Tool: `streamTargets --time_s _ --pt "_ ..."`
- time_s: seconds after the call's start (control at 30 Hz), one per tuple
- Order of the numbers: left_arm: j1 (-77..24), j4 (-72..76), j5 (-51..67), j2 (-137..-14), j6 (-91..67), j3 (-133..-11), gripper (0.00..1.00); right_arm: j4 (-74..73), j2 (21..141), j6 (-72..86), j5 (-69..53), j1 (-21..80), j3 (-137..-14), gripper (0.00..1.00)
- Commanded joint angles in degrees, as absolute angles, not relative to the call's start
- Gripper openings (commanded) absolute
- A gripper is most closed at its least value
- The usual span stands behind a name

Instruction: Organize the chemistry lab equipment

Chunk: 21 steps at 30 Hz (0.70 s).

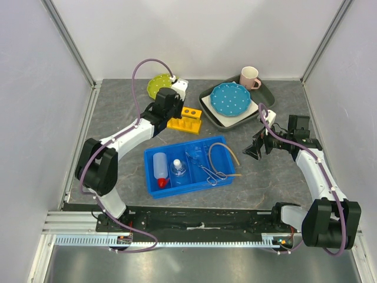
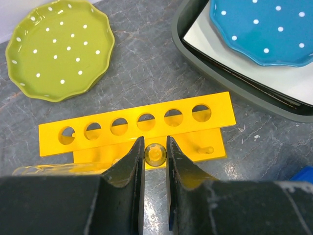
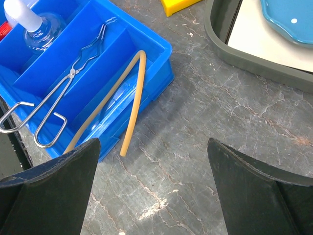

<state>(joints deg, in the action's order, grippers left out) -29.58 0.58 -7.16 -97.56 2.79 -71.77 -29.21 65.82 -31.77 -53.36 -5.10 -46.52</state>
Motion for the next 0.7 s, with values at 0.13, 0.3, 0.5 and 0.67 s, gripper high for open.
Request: streamTargets --time_s 0.13,0.3,0.5,0.67 --pt "-28.74 3.87 -7.29 -97.39 -2.02 -70.14 0.44 -28.83 66.44 -33.92 -53.44 -5.36 -46.85 0.98" --pt "-28.48 0.36 -7.38 -94.05 -3.42 -71.71 0.62 -29.27 66.80 -34.54 -53.35 -5.89 -46.85 0.98" --pt "-28.22 -8.51 -6.33 -85.81 -4.31 -76.28 0.75 -30.32 66.45 -36.12 -54.75 -6.94 -46.76 0.98" --pt "-24.79 -14.05 -3.88 -76.75 -4.92 -75.77 0.92 -30.59 64.25 -37.88 -57.30 -8.17 -45.79 0.98"
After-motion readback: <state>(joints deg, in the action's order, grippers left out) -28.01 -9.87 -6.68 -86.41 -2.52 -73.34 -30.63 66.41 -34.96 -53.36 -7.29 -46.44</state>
